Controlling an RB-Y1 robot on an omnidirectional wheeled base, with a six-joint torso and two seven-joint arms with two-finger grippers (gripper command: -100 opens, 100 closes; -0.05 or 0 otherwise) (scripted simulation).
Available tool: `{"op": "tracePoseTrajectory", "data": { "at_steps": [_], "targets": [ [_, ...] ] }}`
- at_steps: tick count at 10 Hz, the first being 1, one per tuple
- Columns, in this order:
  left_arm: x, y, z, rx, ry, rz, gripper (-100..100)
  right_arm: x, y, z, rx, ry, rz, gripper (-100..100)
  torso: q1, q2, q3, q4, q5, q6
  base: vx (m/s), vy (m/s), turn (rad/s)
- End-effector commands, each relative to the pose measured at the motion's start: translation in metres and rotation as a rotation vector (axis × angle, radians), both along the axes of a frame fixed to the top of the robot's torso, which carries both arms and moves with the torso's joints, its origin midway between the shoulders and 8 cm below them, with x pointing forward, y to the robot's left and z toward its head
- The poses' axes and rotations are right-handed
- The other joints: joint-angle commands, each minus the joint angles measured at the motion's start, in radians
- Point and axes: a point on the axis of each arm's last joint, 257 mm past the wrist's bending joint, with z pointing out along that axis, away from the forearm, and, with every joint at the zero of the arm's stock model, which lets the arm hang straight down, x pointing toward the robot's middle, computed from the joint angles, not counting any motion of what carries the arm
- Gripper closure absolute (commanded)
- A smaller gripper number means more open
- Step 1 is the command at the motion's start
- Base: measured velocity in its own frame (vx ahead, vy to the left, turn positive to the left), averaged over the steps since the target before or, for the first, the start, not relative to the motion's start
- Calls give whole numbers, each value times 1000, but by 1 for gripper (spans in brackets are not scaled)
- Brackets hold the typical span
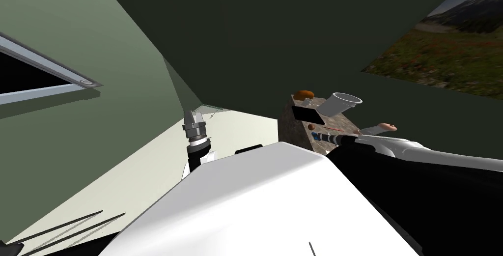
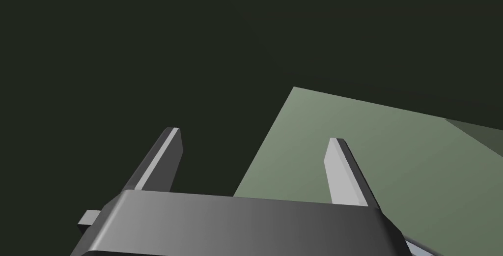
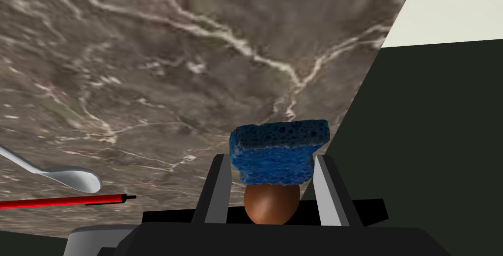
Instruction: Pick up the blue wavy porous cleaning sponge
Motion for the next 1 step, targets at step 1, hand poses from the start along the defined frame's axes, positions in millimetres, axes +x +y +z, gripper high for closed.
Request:
{"op": "tracePoseTrajectory", "data": {
  "at_steps": [1],
  "targets": [
    [0, 0, 0, 0, 0, 0, 0, 0, 0, 0, 0, 0, 0, 0, 0, 0, 0, 0, 0, 0, -6, 1, -4]
  ]
}}
